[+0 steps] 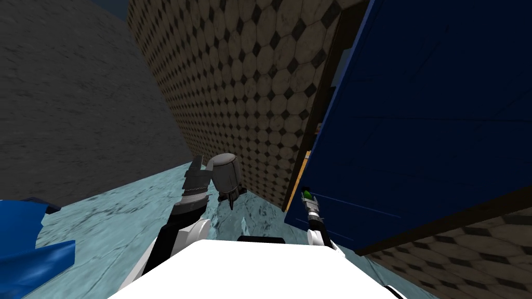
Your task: Pull the door open
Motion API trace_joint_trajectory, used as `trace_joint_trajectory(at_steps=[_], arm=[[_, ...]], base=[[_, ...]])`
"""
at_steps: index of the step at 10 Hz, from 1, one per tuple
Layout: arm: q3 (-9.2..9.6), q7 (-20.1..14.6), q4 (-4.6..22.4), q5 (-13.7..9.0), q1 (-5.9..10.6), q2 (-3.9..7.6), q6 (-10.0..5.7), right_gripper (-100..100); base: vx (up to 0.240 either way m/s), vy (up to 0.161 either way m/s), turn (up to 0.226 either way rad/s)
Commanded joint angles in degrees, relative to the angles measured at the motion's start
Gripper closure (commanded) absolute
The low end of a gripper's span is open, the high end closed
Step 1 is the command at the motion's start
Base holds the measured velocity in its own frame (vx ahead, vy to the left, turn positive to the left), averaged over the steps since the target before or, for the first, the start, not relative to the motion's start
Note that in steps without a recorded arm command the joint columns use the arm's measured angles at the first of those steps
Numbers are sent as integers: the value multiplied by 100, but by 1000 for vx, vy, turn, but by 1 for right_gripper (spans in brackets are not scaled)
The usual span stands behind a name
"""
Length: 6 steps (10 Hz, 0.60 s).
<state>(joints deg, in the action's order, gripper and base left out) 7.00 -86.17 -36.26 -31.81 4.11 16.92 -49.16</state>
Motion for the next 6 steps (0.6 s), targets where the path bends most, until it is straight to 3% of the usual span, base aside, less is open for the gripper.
trace_joint_trajectory(at_steps=[1, 2, 3, 6], arm=[[-10, -71, 185, -13, 97, 40, -41, -100], [-6, -47, 116, -8, 61, 37, -11, -100], [-6, -47, 116, -8, 61, 37, -11, 100], [-6, -47, 116, -8, 61, 37, -11, 100]], base=[[154, 15, 32], [59, 9, 3], [-3, -7, -16], [-18, -5, 7]])
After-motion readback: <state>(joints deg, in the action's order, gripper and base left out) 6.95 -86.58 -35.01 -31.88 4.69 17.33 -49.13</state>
